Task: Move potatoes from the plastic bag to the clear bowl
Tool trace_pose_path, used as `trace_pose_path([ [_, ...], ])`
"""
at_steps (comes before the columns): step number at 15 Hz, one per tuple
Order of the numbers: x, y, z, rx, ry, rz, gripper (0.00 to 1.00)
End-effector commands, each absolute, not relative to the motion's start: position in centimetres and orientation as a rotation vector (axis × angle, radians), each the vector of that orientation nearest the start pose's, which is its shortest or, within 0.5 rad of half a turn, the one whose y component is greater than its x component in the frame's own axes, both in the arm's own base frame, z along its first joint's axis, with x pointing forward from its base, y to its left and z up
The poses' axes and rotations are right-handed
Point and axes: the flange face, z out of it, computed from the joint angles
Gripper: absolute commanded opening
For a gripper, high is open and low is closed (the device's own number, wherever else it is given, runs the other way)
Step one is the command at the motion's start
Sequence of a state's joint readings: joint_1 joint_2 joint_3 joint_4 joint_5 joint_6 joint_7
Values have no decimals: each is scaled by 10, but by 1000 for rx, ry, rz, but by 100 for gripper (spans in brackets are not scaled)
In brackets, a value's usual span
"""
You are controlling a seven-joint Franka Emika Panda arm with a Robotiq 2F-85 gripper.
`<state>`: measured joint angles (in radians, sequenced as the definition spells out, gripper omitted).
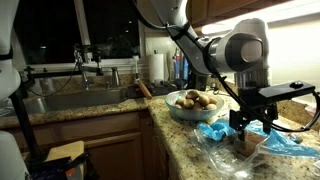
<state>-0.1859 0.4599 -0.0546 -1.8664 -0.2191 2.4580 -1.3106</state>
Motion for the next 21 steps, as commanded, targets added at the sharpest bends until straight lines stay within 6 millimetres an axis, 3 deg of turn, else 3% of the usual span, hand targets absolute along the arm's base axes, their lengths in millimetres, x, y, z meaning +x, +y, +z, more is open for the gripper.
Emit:
trace_pose_path([
  [1,630,-153,291,-2758,-1885,102,100],
  [21,632,-155,278,-2717,-1801,169,100],
])
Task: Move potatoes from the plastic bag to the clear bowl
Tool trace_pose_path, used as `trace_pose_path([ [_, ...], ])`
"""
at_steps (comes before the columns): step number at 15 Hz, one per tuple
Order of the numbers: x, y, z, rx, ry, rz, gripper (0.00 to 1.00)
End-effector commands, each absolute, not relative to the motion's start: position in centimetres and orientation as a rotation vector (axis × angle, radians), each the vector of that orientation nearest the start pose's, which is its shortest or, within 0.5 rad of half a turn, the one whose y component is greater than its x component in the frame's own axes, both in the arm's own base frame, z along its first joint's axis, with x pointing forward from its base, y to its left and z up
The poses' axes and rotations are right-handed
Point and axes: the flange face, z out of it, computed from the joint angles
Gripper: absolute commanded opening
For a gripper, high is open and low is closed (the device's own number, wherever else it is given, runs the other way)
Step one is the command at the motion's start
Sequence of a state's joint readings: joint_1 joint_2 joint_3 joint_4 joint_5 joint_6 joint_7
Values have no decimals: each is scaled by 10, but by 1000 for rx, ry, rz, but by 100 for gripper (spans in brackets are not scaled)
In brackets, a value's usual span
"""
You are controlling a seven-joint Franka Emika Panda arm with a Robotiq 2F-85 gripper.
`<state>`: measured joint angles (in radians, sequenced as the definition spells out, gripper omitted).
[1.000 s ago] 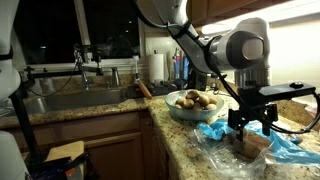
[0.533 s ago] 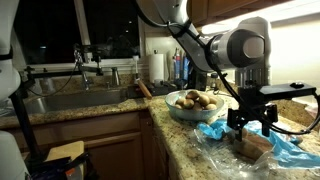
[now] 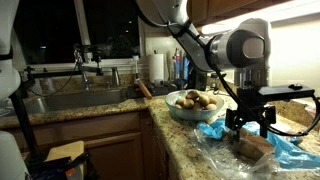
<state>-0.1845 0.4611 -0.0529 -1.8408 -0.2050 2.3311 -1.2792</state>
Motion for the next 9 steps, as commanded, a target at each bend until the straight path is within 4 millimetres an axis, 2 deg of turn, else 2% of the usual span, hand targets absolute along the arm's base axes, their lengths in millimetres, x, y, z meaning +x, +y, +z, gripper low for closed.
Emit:
trace_pose_path([
  [1,632,-155,277,-2715,-1799,169,100],
  [9,635,-157,266,-2704,-1783,161,100],
])
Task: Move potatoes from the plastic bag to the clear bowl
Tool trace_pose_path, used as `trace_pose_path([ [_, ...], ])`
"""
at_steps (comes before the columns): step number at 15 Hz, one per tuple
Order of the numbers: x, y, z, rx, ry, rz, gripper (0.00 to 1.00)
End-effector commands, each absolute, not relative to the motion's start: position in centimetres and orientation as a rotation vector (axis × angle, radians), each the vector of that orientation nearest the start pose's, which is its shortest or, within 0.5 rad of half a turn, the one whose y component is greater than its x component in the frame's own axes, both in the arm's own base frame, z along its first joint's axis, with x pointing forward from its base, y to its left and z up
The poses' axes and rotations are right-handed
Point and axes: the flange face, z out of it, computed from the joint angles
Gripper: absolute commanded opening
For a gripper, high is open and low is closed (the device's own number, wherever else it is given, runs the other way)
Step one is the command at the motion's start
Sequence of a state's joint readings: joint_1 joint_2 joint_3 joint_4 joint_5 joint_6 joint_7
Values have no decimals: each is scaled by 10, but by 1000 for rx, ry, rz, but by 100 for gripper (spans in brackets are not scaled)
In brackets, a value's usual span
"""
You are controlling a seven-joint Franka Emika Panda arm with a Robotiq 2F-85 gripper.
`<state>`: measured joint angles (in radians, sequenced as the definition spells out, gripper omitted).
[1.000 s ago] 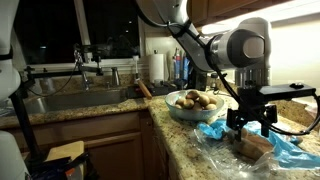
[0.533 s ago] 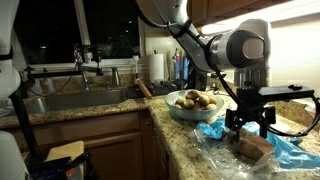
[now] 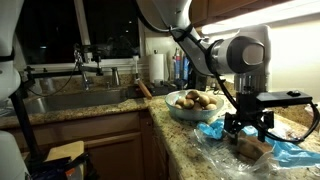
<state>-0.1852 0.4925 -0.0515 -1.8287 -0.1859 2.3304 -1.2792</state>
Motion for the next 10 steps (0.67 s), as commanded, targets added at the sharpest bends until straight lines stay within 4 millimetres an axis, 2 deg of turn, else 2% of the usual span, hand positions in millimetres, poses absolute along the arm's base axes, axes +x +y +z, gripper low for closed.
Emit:
trace_pose_path([
  [1,636,-158,265,-2704,-1780,159,100],
  [10,642,-160,260,-2703,-1768,145,100],
])
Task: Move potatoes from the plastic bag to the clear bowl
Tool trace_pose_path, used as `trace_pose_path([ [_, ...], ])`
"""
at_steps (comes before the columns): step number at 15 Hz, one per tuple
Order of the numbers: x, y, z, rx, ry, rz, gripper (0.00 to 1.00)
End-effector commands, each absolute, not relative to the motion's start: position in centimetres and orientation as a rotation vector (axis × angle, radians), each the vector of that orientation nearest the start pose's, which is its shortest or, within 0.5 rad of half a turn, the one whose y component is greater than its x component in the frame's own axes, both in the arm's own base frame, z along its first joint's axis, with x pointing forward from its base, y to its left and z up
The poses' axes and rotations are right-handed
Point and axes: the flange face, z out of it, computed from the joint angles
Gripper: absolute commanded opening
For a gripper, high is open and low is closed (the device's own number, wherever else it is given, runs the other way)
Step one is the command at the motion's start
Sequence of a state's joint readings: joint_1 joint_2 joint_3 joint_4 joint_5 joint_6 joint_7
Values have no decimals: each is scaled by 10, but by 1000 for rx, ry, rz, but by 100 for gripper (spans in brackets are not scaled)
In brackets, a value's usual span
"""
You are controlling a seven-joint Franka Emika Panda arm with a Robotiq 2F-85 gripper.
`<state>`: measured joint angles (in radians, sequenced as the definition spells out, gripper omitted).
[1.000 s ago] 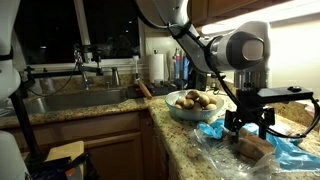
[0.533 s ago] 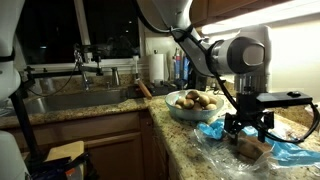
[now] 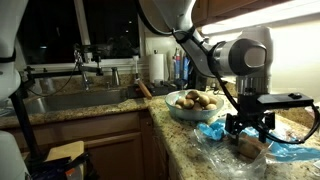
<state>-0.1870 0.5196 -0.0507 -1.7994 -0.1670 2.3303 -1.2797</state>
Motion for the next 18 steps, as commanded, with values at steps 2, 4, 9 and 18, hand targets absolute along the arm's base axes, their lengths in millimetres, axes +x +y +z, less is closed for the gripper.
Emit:
trace_pose_path([
  [2,643,-159,259,-2701,-1769,143,100],
  [4,645,-159,257,-2698,-1771,140,100],
  [9,646,-158,256,-2695,-1769,139,100],
  [18,647,-159,254,-2689,-1764,132,100],
])
